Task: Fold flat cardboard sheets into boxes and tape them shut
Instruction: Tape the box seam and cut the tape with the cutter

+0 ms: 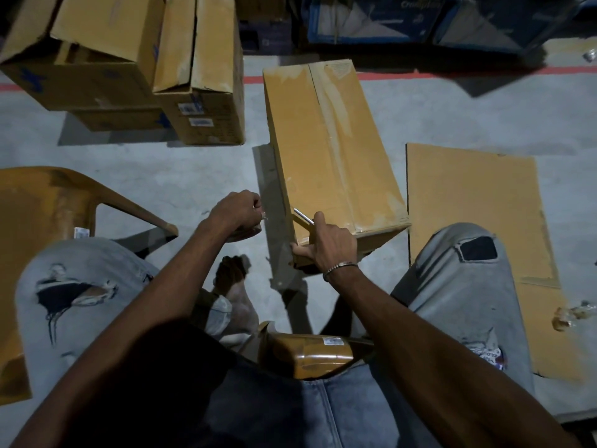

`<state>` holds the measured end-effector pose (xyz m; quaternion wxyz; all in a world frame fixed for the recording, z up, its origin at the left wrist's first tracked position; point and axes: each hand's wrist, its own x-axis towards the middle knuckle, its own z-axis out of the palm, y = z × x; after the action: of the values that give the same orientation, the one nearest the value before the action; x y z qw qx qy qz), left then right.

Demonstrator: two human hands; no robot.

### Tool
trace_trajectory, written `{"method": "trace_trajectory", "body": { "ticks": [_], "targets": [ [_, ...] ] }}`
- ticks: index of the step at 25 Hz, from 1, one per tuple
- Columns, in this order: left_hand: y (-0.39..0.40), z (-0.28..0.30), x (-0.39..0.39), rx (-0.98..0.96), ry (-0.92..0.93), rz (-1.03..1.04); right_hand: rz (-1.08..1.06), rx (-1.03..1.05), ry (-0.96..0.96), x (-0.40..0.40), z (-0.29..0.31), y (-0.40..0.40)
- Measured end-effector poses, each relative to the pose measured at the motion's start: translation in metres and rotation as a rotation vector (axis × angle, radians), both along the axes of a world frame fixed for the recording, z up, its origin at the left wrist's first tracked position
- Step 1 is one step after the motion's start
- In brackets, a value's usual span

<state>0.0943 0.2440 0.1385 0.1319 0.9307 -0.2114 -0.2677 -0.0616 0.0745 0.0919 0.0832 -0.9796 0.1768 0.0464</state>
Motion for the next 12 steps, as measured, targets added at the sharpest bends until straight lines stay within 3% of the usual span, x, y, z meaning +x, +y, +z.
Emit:
{"method": "trace_trajectory", "body": {
  "ticks": [5, 9, 12],
  "targets": [
    [0.0, 0.003, -0.003, 0.008, -0.007, 0.016, 0.034, 0.014, 0.057, 0.002, 0.004, -0.001],
    [-0.002, 0.0, -0.007, 0.019, -0.005, 0.055, -0.12, 0.038, -0.037, -0.002, 0.009, 0.004],
    [-0.006, -0.005, -0.012, 0.013, 0.057, 0.116, -0.136, 0.036, 0.0, 0.003, 0.011, 0.01]
  ]
}}
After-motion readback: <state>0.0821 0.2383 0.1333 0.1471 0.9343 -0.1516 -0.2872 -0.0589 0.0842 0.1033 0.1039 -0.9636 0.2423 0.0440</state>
